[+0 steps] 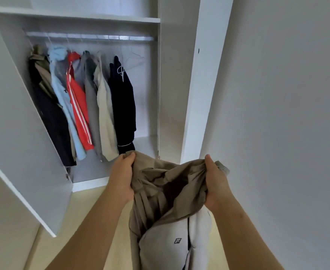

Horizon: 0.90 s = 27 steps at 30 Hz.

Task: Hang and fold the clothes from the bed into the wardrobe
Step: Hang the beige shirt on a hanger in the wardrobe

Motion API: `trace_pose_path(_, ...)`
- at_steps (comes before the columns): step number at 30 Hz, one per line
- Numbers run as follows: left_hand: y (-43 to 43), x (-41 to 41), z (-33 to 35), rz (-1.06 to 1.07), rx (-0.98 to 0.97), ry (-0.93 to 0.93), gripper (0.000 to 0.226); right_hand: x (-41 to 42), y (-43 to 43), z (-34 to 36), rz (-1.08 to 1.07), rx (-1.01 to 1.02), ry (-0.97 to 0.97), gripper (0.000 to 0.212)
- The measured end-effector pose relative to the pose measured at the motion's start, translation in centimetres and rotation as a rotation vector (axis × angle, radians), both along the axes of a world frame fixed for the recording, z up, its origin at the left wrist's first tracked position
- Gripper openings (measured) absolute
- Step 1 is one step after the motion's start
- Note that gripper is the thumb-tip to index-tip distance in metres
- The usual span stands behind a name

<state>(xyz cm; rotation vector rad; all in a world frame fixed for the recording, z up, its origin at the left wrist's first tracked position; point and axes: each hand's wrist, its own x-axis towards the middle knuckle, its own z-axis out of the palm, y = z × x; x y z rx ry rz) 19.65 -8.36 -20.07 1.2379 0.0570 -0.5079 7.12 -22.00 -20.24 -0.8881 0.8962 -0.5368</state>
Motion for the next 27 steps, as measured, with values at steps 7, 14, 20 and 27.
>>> trace_pose_path(7,0.6,9.3,-1.5,0.232,0.015,0.024,0.012,11.8,-1.5,-1.2,0.11,0.008,0.095,0.032)
trace_pose_path(14,-1.7,23.5,-1.3,0.293,0.123,-0.099,0.033,26.9,-4.2,-0.9,0.242,-0.02,0.113,0.031)
trace_pose_path(20,-4.3,36.2,1.0,0.299,0.108,-0.146,0.013,40.4,-5.9,0.3,0.287,-0.01,0.039,0.033)
trace_pose_path(27,-7.9,46.3,0.7,0.396,0.131,-0.126,0.019,50.7,-9.4,-1.4,0.34,-0.129,0.143,0.018)
